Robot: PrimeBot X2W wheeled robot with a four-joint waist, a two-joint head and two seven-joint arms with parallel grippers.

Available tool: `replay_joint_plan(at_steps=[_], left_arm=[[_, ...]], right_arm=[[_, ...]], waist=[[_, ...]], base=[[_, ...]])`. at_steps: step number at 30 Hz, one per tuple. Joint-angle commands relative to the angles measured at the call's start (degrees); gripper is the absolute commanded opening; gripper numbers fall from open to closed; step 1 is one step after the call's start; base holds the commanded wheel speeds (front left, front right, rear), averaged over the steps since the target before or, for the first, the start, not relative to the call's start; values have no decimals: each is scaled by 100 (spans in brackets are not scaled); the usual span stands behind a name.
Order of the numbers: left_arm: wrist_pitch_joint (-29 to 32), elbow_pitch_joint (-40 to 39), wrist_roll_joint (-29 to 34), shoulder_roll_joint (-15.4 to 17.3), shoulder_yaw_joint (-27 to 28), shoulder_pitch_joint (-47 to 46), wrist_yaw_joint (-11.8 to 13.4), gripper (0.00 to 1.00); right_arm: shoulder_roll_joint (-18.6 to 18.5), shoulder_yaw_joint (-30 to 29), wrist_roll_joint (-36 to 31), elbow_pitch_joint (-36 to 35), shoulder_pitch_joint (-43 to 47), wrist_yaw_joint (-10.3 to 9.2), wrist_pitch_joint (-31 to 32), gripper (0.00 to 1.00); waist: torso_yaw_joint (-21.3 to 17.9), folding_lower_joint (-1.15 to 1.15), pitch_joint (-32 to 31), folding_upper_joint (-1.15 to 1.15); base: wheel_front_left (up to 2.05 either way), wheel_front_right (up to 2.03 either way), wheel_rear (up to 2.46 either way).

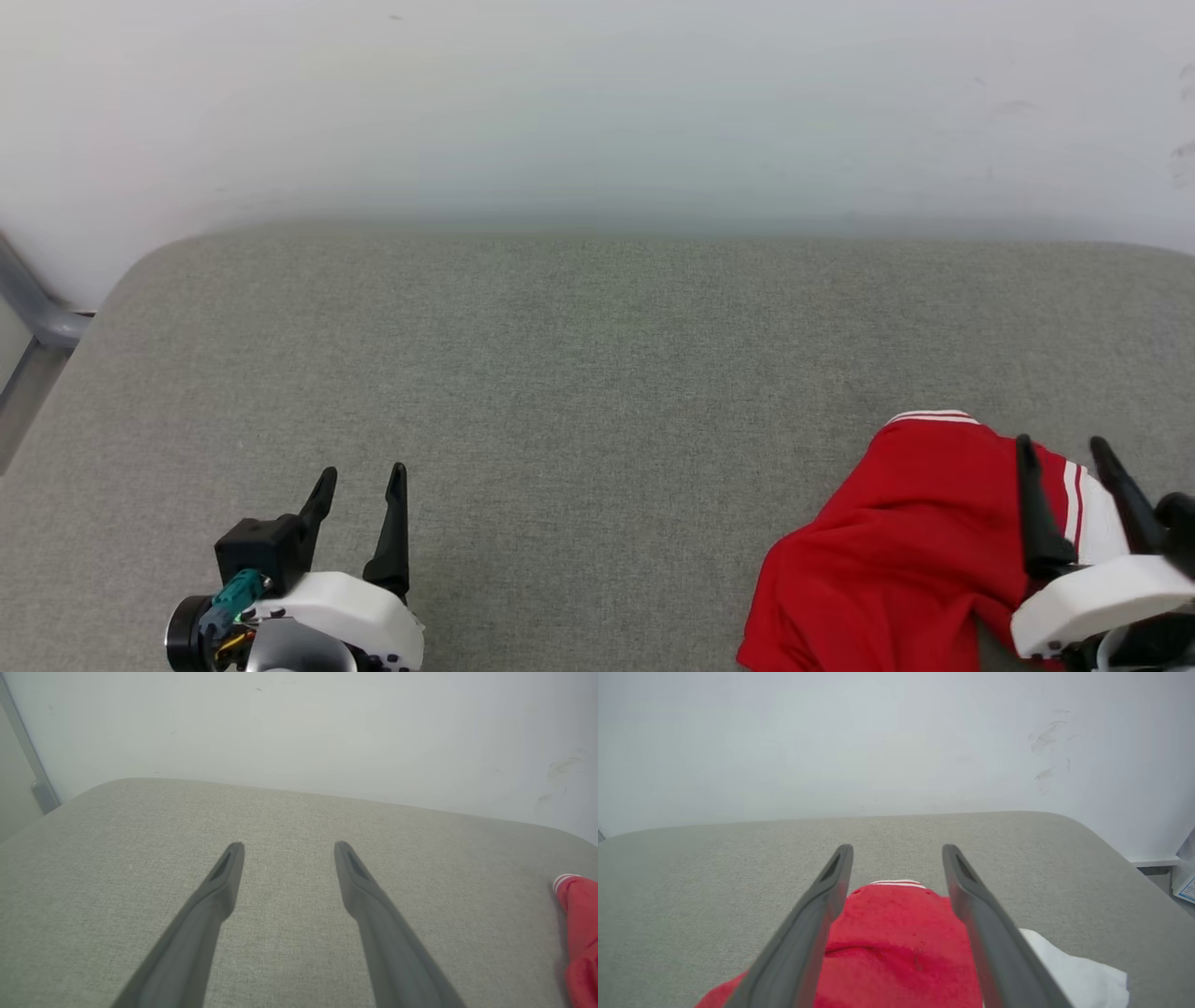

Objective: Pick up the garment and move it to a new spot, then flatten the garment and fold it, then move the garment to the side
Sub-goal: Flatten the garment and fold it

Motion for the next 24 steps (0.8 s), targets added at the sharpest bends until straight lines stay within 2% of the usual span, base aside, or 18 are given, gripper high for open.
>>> replay_joint_plan(at_steps=[1,9,14,24], left_arm=[[76,3,-35,42,-13,66,36,100],[265,-45,-29,86,-77,29,69,100],[488,-98,74,69,-299,-189,15,100],[1754,116,124,-368,-1561,-1344,-501,100]], right_arm=[[116,131,39,-413,236,-6,53,100],[269,324,-118,-1470,762,-6,394,100],[299,354,-205,-1868,955,-6,600,100],[303,170,-77,-2123,830,-6,770,100]], waist=[[1,1,-21,0],[-56,1,-16,0],[-156,1,43,0],[-512,1,491,0]], base=[[0,0,0],[0,0,0],[0,0,0],[0,0,0]])
